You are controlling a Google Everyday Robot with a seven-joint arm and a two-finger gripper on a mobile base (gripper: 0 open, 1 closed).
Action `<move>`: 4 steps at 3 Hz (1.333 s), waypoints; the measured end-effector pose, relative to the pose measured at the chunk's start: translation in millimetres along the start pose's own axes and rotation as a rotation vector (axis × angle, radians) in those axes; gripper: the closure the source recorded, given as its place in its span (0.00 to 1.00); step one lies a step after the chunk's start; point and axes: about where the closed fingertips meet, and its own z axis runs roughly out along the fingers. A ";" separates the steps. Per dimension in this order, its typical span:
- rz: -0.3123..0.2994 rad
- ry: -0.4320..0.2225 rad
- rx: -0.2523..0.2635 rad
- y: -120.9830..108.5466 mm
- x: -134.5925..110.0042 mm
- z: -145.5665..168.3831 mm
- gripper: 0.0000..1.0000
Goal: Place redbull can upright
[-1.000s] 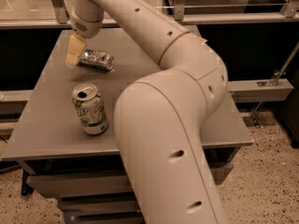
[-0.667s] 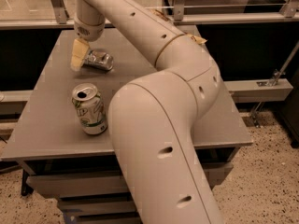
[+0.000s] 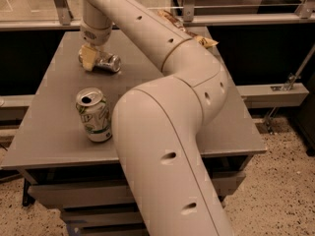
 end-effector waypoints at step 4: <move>0.080 -0.466 -0.017 17.8 22.9 -92.9 1.00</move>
Offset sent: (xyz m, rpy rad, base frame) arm -0.0147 -0.0296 0.0814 0.2737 -0.0909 -0.0337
